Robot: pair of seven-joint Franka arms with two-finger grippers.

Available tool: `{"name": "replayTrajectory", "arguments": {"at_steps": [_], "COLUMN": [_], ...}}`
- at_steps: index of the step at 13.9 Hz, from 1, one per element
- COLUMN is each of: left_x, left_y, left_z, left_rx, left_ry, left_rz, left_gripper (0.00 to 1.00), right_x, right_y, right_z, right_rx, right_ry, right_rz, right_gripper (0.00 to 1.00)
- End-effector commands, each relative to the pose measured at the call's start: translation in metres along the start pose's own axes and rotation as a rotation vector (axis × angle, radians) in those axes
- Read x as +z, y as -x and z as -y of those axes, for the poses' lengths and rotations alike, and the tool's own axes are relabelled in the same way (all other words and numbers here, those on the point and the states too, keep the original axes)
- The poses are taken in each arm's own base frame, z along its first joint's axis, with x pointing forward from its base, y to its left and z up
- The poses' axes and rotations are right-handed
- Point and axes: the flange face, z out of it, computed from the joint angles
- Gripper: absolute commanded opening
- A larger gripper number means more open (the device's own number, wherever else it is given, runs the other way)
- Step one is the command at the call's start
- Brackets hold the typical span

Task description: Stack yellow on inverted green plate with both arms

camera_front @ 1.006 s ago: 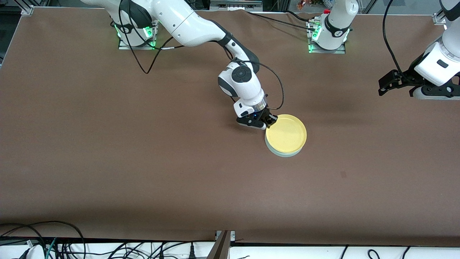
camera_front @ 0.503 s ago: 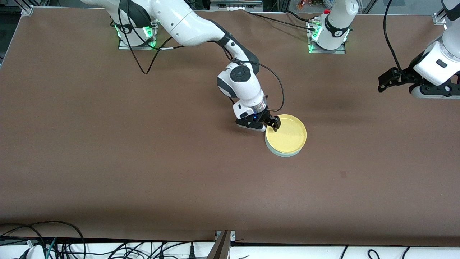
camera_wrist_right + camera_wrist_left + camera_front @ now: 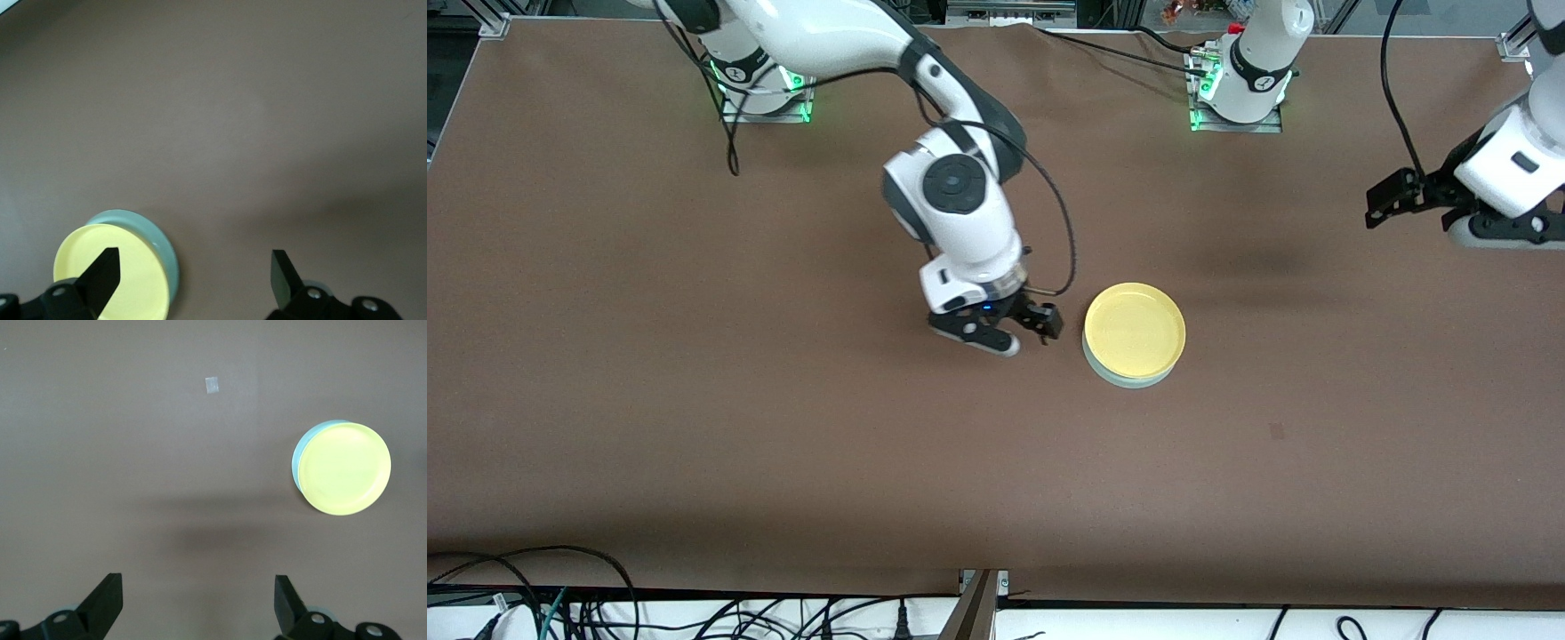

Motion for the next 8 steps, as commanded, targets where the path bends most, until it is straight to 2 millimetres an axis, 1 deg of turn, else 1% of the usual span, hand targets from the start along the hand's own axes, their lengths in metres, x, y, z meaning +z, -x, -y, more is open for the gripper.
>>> {"name": "replayTrajectory", "arguments": {"at_steps": [1, 3, 4, 5, 6, 7, 8], "left_x": [-0.016, -0.015, -0.015, -0.015, -0.014, -0.005, -0.003], "left_y": [-0.012, -0.012, -0.012, -0.012, -0.014, -0.021, -0.023], "left_z": [0.005, 0.005, 0.006, 0.006, 0.005, 0.005, 0.003], "left_rx": [-0.001, 0.002, 0.004, 0.005, 0.002, 0.014, 0.019], "left_ry": [0.019, 0.011, 0.009, 0.009, 0.013, 0.017, 0.021], "left_rz": [-0.025, -0.024, -0.024, -0.021, -0.021, -0.005, -0.002], "left_gripper": [1.0, 1.0, 1.0, 1.0, 1.0, 1.0, 1.0], "right_x": [-0.059, -0.109, -0.13, -0.149, -0.164, -0.179, -0.194], "right_y": [-0.023, -0.046, -0.053, -0.06, -0.062, -0.066, -0.072], "right_z": [-0.057, -0.103, -0.126, -0.149, -0.17, -0.192, -0.211], "right_rx": [-0.06, -0.103, -0.149, -0.193, -0.23, -0.256, -0.288], "right_ry": [0.045, 0.076, 0.096, 0.108, 0.116, 0.123, 0.124], "right_rz": [0.094, 0.134, 0.144, 0.151, 0.161, 0.173, 0.182], "right_gripper": [1.0, 1.0, 1.0, 1.0, 1.0, 1.0, 1.0]}}
